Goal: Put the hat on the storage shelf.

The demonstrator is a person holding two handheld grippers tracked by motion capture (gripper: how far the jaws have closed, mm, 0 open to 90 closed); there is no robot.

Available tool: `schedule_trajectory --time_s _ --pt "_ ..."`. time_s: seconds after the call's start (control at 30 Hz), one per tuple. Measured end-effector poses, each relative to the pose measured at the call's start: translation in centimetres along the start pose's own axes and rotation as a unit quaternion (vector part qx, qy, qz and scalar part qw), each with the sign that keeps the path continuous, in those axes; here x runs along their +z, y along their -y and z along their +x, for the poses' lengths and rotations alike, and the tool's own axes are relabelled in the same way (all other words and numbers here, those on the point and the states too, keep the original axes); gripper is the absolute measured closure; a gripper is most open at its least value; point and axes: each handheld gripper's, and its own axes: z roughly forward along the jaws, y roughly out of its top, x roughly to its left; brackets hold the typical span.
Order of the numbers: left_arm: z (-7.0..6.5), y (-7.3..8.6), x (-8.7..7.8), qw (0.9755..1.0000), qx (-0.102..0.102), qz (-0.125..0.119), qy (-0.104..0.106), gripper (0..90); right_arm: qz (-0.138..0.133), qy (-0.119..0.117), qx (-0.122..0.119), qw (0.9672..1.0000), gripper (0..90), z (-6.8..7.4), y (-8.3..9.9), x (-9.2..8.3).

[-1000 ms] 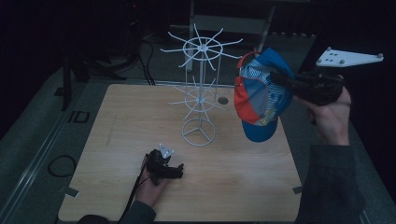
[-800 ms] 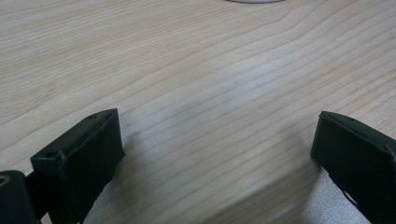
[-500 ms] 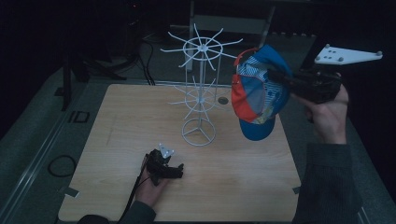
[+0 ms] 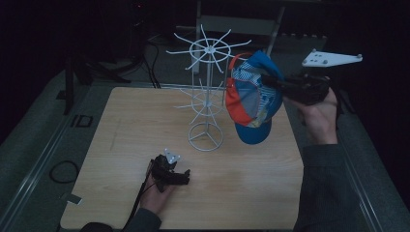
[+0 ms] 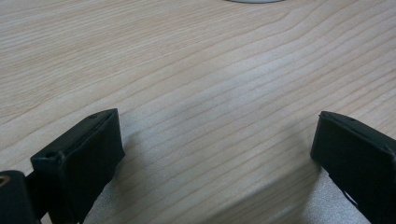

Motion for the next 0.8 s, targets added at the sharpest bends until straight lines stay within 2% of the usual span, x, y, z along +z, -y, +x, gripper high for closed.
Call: schedule_trajectory --time_s 0.2,0.33,0.5,0.53,0.57,0.6,0.67,0.8 --pt "0.0 0.0 0.0 1.0000 -0.001 -0.001 0.000 2.6 0.017 -0.005 0.001 0.9998 88.2 0.2 0.6 1.4" --pt "0.0 0.0 0.0 1.0000 -0.003 -0.001 0.000 2.6 0.047 -0.001 -0.004 0.9989 84.3 0.4 0.9 2.6" --pt "-0.1 0.0 0.0 1.0000 -0.004 -0.002 0.001 2.6 0.067 0.029 -0.011 0.9973 56.2 0.9 1.4 3.1" --pt "-0.1 0.0 0.0 1.0000 -0.004 -0.002 0.001 2.6 0.067 0.029 -0.011 0.9973 56.2 0.9 1.4 3.1" --pt "-0.1 0.0 0.0 1.0000 -0.004 -0.002 0.001 2.6 0.068 0.035 -0.007 0.9971 46.6 1.0 1.6 2.9" --pt "-0.1 0.0 0.0 1.0000 -0.004 -0.002 0.001 2.6 0.068 0.035 -0.007 0.9971 46.6 1.0 1.6 2.9" --pt "-0.1 0.0 0.0 1.0000 -0.004 -0.002 0.001 2.6 0.073 0.048 -0.003 0.9962 36.5 1.1 1.9 2.6" --pt "0.0 0.0 0.0 1.0000 -0.003 -0.002 0.000 2.6 0.081 0.060 0.002 0.9949 28.6 1.1 2.6 2.3"
